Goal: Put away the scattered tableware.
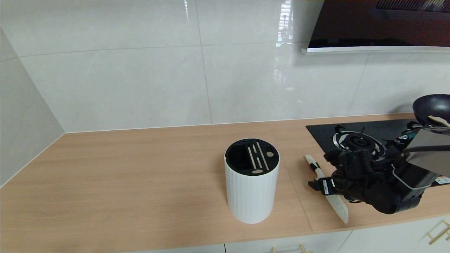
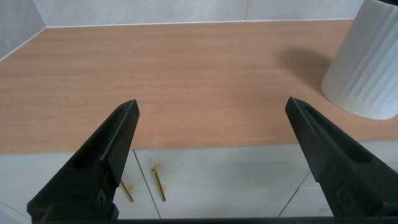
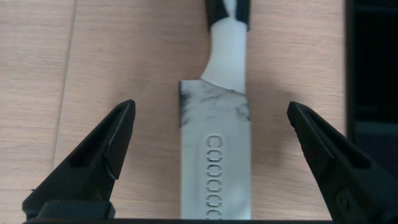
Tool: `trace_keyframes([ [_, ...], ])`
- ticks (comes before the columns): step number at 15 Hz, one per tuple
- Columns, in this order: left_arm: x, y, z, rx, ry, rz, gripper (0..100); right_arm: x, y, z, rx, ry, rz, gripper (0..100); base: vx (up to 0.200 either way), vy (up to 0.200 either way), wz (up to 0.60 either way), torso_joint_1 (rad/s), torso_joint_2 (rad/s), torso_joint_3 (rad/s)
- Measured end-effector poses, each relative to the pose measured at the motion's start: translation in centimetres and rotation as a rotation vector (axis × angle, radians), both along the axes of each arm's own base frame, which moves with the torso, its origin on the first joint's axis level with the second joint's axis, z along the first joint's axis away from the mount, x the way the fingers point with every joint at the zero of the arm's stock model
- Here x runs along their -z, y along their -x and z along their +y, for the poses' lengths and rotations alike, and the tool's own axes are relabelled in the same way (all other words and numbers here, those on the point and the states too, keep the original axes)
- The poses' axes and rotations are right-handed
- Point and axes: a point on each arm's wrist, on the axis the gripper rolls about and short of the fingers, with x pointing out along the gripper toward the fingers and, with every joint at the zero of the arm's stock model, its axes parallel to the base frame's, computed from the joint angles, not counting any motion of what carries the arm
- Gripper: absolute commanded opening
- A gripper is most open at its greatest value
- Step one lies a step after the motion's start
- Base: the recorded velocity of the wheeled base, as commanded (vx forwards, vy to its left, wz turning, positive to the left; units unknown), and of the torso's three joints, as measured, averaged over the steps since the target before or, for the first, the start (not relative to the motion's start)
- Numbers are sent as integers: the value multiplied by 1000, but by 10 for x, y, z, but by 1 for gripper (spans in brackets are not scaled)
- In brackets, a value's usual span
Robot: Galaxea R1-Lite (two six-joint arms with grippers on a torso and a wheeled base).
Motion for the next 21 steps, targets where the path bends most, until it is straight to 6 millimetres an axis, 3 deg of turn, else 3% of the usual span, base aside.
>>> trace_keyframes([
  [8,0,0,0,0,0,0,100,5,-1,0,1,2,10,100,0,0,0,0,0,0],
  [9,0,0,0,0,0,0,100,5,-1,0,1,3,12,0,0,0,0,0,0,0],
  [21,0,0,0,0,-2,0,100,13,-3,0,7,16,27,0,0,0,0,0,0,0],
])
